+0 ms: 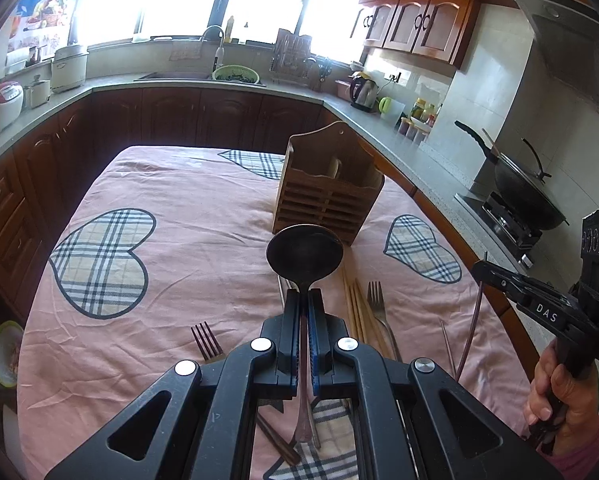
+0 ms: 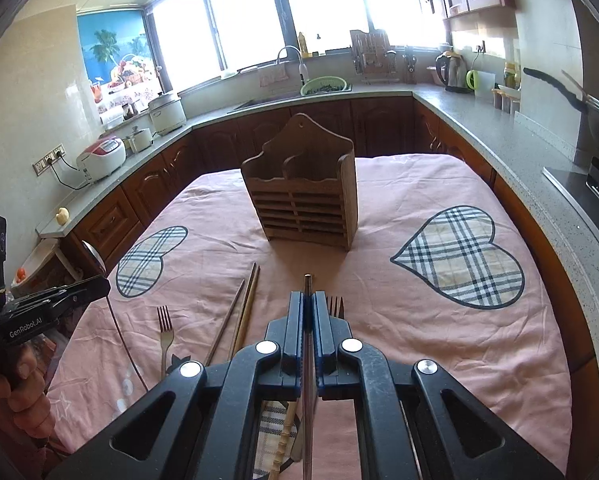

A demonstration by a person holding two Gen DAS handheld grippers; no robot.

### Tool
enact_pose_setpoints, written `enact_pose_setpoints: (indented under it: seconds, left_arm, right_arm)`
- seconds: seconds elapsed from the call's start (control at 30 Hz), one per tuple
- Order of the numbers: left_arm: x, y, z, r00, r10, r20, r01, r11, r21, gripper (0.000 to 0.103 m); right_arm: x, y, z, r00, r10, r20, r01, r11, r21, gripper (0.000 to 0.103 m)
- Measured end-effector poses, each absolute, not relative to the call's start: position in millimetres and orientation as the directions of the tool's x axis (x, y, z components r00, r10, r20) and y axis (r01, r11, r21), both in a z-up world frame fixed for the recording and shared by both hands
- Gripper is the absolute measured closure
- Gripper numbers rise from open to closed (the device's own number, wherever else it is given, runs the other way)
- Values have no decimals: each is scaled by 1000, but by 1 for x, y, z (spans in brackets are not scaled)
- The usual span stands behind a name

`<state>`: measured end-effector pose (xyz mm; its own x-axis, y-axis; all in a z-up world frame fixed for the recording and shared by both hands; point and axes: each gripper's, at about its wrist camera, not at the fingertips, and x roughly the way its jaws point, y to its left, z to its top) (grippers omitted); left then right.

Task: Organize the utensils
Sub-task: 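Lift the spoon with left gripper while right gripper lifts the skewer, then lower spoon into the wooden holder and open left gripper while right drops skewer in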

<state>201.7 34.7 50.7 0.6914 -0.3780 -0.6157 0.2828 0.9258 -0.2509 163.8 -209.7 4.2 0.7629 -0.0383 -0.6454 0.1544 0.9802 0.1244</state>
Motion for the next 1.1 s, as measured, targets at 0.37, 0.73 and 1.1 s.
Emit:
enact_pose_setpoints:
  seconds: [0.37, 0.73, 1.1]
  left_arm:
    - [217, 35, 77, 751, -394, -530, 302, 919, -255, 101]
    - [290, 16, 98, 827, -384, -411, 310, 921, -237, 101]
    - [399, -24, 75, 891, -323, -319, 262, 940, -219, 101]
  right_arm:
    - [182, -211, 41, 843, -62, -534, 154, 979, 130, 99]
    - [238, -235, 93, 920, -91, -380, 164, 973, 164, 99]
    - [308, -269, 131, 963, -163, -216, 209, 954, 214, 99]
